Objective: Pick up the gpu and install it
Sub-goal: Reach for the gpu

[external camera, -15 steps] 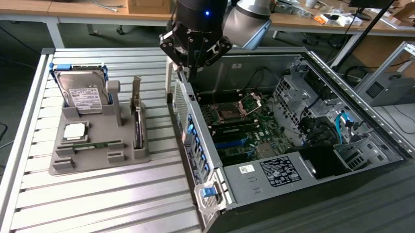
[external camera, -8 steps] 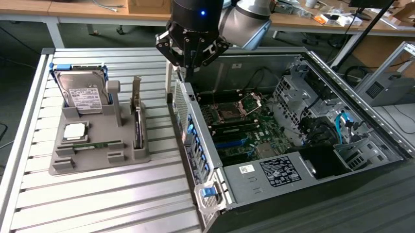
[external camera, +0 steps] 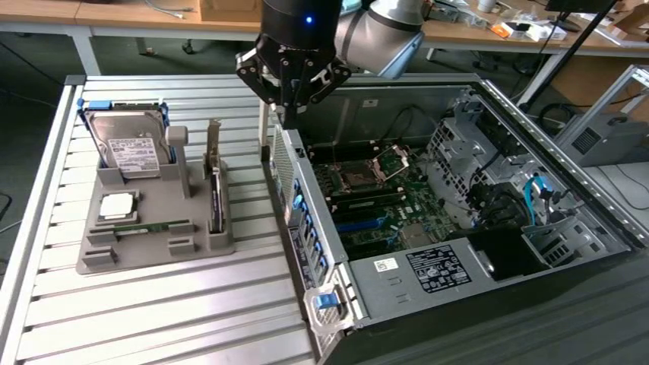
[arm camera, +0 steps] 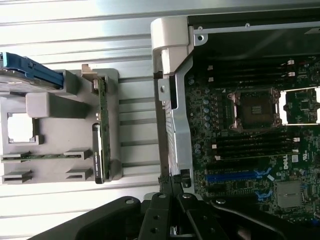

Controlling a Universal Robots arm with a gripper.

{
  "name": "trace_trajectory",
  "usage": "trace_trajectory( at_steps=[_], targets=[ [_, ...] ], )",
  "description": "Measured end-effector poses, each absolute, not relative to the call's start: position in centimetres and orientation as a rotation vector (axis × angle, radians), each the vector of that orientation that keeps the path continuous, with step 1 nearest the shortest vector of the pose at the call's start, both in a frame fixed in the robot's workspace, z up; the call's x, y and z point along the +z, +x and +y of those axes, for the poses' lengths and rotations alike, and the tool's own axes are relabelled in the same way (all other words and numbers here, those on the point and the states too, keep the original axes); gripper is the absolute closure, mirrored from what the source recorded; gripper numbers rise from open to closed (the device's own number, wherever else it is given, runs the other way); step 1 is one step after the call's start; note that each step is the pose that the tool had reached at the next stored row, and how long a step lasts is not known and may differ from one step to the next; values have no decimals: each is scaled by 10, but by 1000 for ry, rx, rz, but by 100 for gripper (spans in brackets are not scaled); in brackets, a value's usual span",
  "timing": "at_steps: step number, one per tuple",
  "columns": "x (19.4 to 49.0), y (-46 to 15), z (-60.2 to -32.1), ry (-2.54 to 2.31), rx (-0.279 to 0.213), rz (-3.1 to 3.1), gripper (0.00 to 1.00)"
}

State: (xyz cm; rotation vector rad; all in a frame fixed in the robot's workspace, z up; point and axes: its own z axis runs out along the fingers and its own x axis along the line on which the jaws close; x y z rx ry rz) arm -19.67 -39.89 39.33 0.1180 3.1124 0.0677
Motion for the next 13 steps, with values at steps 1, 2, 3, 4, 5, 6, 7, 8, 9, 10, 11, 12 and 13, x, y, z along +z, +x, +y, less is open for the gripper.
trace_trajectory(
  at_steps=[1,2,3,4,5,6,7,8,9,10,11,12,13],
  targets=[
    [393,-197,-399,118,68,3112,89],
    [393,-198,-399,118,68,3112,89],
    [393,-199,-399,118,68,3112,89],
    [393,-199,-399,118,68,3112,89],
    [393,-200,-399,118,68,3112,89],
    [393,-201,-399,118,68,3112,89],
    [393,-202,-399,118,68,3112,89],
    [393,-203,-399,118,68,3112,89],
    [393,-203,-399,118,68,3112,89],
    [393,-204,-399,118,68,3112,89],
    [393,-205,-399,118,68,3112,89],
    [393,-207,-399,118,68,3112,89],
    [393,-208,-399,118,68,3112,89]
  ],
)
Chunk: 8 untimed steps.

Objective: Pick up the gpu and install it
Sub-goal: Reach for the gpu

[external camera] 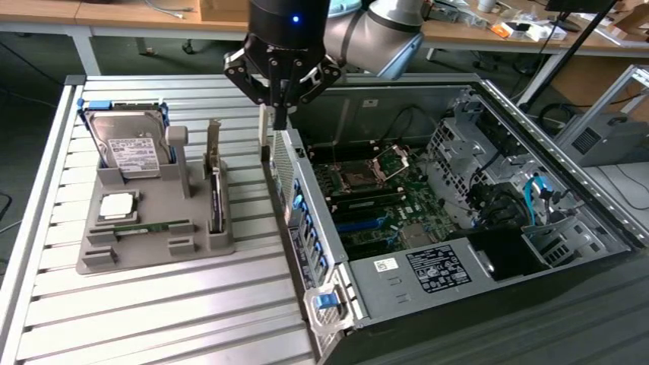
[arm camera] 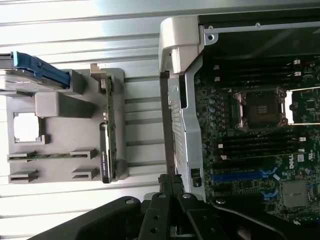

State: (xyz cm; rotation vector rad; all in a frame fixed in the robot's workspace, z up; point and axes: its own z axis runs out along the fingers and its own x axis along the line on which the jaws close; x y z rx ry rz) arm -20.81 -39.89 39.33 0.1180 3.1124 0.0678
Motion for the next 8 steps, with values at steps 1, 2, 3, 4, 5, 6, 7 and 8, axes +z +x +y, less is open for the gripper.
trace_trajectory(
  at_steps=[1,2,3,4,5,6,7,8],
  targets=[
    [393,-209,-399,118,68,3112,89],
    [393,-210,-399,118,68,3112,89],
    [393,-211,-399,118,68,3112,89],
    [393,-212,-399,118,68,3112,89],
    [393,-213,-399,118,68,3112,89],
    [393,-214,-399,118,68,3112,89],
    [393,-214,-399,118,68,3112,89],
    [393,-215,-399,118,68,3112,89]
  ],
)
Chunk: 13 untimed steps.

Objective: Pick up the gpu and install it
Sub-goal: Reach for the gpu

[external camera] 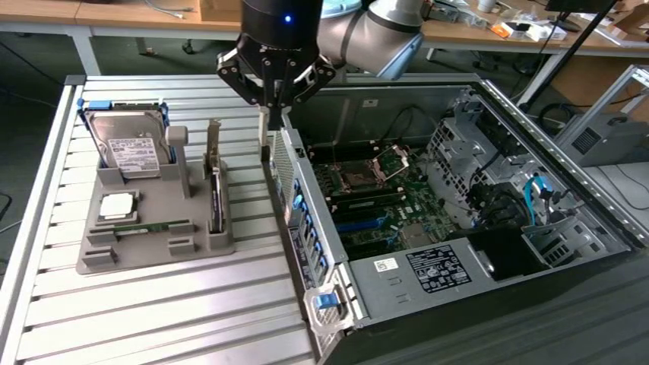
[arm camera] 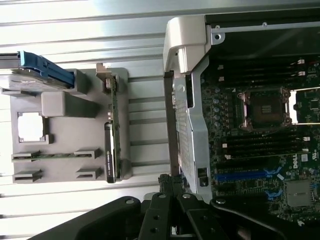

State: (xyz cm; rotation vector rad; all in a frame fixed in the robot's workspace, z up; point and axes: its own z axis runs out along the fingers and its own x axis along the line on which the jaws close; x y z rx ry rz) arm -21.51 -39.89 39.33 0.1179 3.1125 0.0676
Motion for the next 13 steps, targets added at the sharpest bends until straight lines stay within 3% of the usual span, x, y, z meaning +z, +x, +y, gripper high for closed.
trace_trajectory(
  at_steps=[13],
  targets=[
    [393,-227,-399,118,68,3112,89]
  ],
)
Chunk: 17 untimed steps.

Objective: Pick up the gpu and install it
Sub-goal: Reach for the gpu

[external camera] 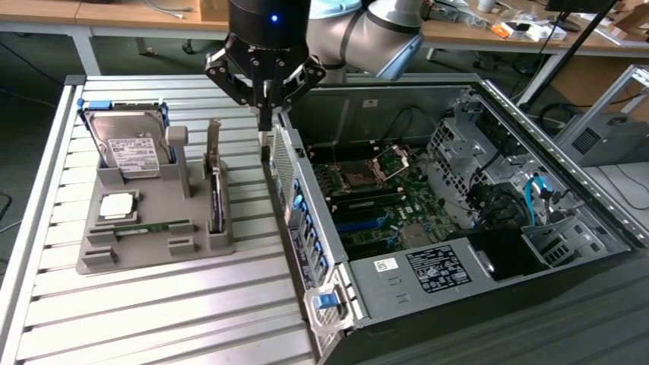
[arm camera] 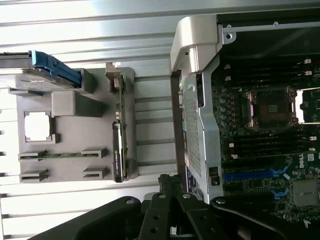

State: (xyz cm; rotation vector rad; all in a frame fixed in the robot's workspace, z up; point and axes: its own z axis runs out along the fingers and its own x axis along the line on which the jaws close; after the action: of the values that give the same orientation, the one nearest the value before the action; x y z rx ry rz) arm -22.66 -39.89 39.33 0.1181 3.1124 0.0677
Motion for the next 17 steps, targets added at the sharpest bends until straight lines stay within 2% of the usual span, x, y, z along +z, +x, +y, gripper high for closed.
trace_trajectory(
  at_steps=[17],
  targets=[
    [393,-243,-399,118,68,3112,89]
  ],
)
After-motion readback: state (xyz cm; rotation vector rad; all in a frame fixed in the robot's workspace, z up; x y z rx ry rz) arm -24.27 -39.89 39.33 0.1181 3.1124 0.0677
